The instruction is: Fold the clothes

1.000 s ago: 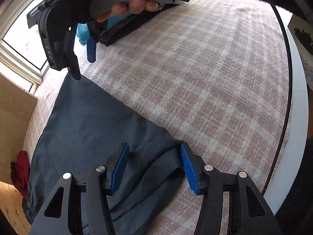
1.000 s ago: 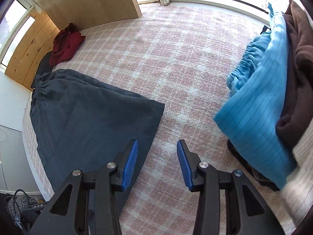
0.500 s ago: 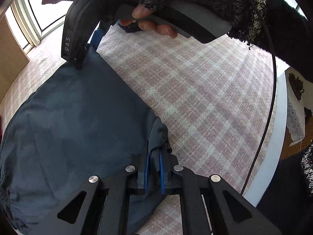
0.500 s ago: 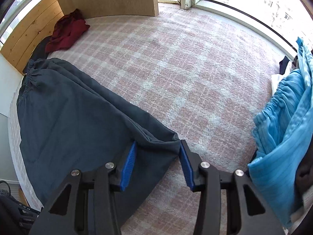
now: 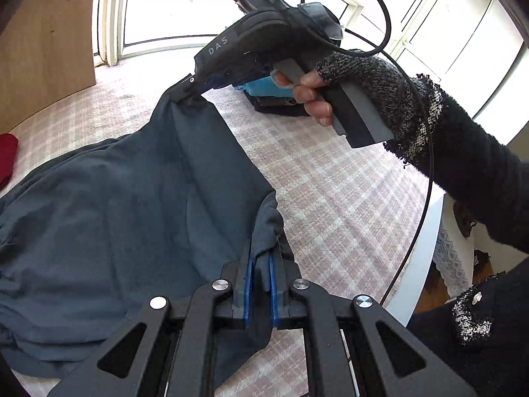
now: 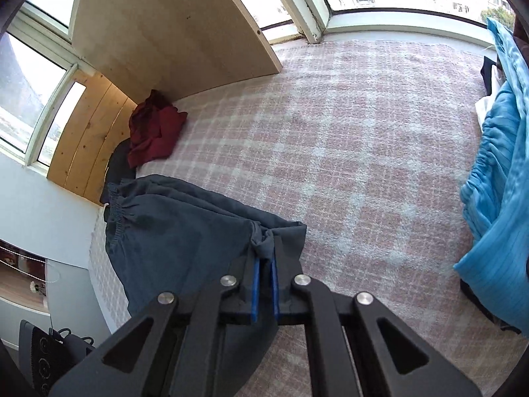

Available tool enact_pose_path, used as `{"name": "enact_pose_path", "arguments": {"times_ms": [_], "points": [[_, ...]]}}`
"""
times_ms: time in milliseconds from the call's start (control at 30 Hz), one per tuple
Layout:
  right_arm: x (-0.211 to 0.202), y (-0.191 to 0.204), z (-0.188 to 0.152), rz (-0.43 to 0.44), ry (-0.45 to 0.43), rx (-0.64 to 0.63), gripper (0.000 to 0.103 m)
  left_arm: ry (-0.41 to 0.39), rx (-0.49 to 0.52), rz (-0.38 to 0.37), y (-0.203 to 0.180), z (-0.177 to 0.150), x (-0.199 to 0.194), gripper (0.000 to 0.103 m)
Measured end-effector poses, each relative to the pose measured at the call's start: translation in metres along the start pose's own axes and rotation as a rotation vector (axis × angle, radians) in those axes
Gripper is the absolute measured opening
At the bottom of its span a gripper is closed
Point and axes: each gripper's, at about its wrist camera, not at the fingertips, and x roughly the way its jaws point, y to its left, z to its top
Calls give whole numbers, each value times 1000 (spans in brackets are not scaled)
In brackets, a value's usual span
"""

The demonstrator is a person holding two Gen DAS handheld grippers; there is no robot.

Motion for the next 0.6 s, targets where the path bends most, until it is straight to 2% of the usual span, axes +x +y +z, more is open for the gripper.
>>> {"name": "enact_pose_path", "arguments": {"times_ms": [233,433,600], "points": [[13,109,29,36,-61,-30,5,-152,-128,-30,93,-42,-92,7],[85,220,57,33,-37,-93,5,-222,-212,27,182,-87,-148,7],[161,285,71,-10,39,-153,5,-242,-313,41,254,-128,-176,7]]}}
